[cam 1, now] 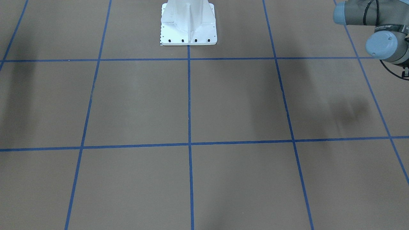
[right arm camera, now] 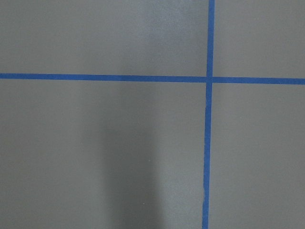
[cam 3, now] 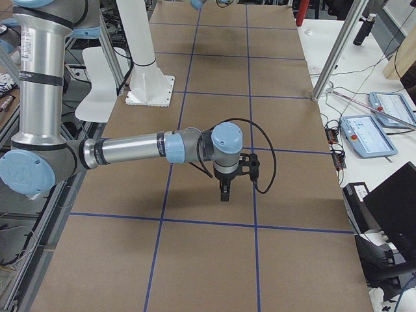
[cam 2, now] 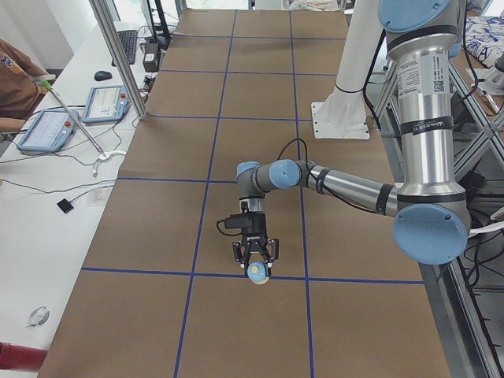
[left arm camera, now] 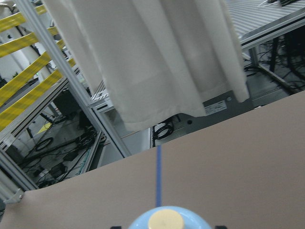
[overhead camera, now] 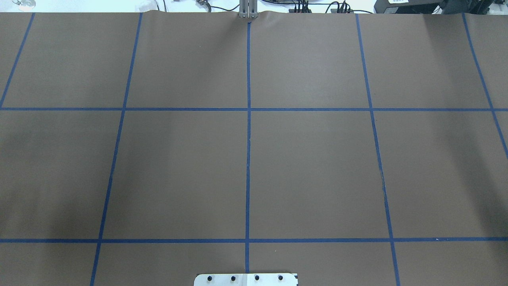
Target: Place and press bell with both arms
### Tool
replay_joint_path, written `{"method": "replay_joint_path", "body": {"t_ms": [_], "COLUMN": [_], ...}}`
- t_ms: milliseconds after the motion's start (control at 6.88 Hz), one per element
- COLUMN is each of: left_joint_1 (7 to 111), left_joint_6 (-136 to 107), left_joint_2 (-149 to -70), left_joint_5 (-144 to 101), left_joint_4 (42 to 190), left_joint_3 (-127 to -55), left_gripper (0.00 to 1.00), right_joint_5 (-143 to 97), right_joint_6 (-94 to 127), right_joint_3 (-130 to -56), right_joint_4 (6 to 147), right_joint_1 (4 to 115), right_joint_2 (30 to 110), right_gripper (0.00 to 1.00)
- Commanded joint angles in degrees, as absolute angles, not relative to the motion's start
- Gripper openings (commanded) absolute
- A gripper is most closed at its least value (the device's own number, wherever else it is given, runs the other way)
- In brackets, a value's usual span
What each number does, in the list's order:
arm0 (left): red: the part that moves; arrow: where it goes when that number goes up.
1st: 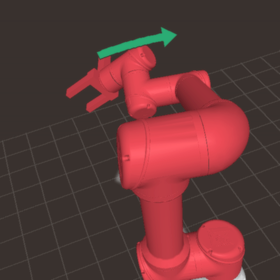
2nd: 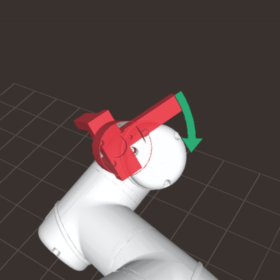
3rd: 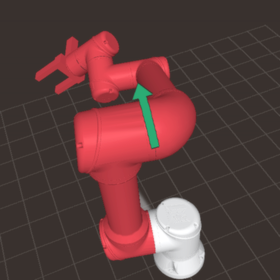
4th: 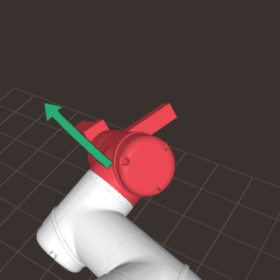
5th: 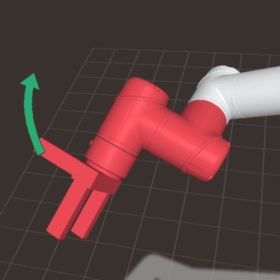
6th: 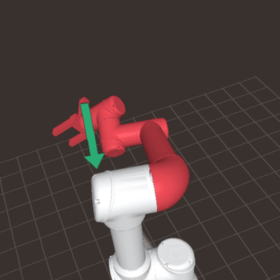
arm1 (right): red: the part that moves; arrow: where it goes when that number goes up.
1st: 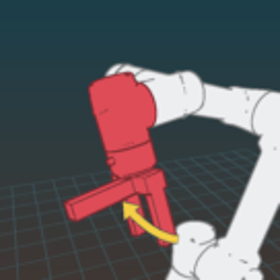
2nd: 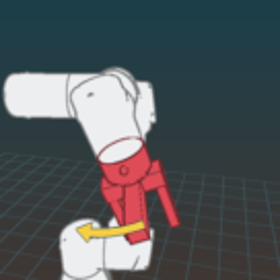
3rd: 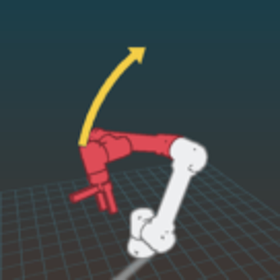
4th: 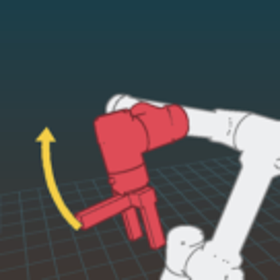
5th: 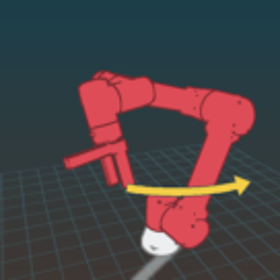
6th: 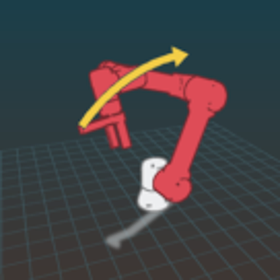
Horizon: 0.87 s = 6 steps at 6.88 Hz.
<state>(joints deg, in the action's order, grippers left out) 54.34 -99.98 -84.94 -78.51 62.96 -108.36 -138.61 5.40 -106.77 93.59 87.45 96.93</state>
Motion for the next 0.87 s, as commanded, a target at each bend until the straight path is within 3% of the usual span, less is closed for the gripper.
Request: {"method": "replay_joint_path", "body": {"t_ms": [0,436,726], "left_joint_1": [57.2,54.7,46.5], "left_joint_6": [-87.9,-86.0,-81.0], "left_joint_2": [-96.4,-111.7,-113.3], "left_joint_5": [-75.1,-75.1,-74.9], "left_joint_4": [63.3,74.5,90.4], "left_joint_3": [-106.5,-100.0,-99.1], "left_gripper": [0.0,0.0,0.0], "right_joint_5": [-139.2,-139.3,-139.4], "right_joint_6": [9.1,11.2,11.4], "right_joint_3": [-107.0,-107.0,-106.5], "right_joint_4": [93.2,93.4,93.3], "right_joint_1": [87.5,87.5,87.5], "right_joint_2": [96.9,95.6,95.6], "right_gripper": [1.0,1.0,1.0]}}
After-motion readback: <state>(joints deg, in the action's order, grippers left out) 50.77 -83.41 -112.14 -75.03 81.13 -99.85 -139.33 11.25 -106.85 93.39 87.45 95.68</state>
